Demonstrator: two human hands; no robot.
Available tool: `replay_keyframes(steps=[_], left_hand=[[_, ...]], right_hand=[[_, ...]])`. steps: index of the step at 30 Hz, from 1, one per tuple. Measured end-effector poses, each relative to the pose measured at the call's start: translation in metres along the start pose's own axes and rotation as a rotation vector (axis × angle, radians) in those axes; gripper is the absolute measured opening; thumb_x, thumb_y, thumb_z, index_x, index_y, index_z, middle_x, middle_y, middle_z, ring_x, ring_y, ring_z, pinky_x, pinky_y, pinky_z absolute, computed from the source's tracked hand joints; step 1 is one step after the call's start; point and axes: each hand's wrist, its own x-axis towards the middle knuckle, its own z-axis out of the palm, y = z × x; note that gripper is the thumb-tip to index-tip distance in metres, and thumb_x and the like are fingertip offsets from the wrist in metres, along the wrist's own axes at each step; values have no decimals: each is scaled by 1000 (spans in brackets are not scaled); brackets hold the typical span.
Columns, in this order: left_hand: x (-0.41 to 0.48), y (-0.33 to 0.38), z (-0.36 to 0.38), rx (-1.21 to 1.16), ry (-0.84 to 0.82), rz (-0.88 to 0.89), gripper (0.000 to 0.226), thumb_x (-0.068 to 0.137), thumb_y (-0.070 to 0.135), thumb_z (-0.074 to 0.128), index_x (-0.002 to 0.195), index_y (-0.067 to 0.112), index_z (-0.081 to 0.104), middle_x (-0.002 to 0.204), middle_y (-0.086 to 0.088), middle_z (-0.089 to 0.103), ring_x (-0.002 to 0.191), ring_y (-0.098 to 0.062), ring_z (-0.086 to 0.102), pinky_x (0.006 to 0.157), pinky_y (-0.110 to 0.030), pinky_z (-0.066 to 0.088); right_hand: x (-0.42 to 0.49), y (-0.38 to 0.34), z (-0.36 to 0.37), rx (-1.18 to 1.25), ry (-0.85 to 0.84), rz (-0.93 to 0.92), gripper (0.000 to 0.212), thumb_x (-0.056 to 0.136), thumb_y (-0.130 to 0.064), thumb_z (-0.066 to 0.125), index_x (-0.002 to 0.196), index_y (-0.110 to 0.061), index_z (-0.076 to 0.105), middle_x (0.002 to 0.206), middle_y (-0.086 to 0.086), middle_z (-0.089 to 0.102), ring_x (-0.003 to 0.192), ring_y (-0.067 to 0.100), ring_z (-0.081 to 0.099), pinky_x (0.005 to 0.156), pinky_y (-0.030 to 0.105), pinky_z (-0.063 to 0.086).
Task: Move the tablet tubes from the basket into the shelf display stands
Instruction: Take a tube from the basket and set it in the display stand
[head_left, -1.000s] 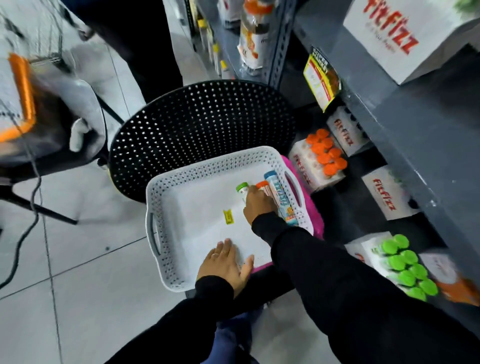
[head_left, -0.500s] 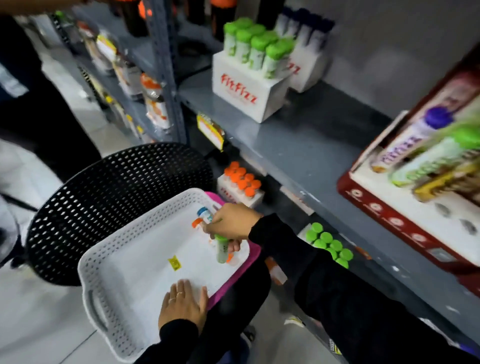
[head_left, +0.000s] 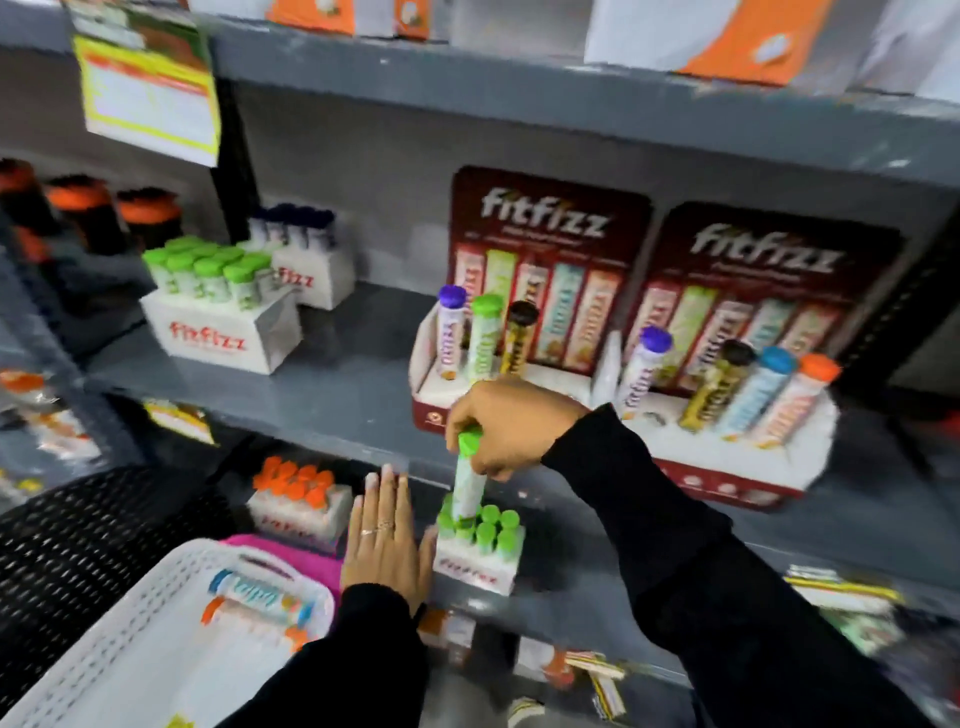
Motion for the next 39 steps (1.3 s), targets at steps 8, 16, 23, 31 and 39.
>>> replay_keyframes(steps=[8,16,23,31,39], left_hand=[[47,38,-5,174,-235,241,84,93,52,-1,118,-3,58,125,-18,58,117,-31,53,108,-35,11],[57,46,-6,176,-208,206,120,58,65,-42,144,9,20,153,-6,17,141,-19,8,114,-34,-2],[63,50,-3,174,-224,133,134,42,65,-51,146,14,17,155,-2,13,141,-16,5,115,-32,-2],[65,52,-5,187,-238,123,73,89,59,-1,146,16,15,155,0,10,141,-14,3,115,-31,-1],[66,51,-5,202,-237,141,64,94,55,11,146,18,13,155,2,9,141,-12,2,115,-30,-2]], right_hand=[[-39,52,-20,12,238,149,31,89,-24,59,119,-18,67,129,6,63,116,27,57,97,35,49],[-58,80,-42,72,283,224,19,83,-16,70,101,-17,75,105,-4,67,90,12,45,66,22,39],[-75,94,-52,55,339,360,38,84,3,64,118,-14,69,132,7,61,121,22,55,84,25,44],[-73,119,-43,-49,531,603,30,87,9,51,111,-1,67,119,18,61,111,33,58,85,37,52],[-60,140,-20,-71,628,672,23,89,2,56,108,-4,69,113,20,67,105,35,62,89,42,54]])
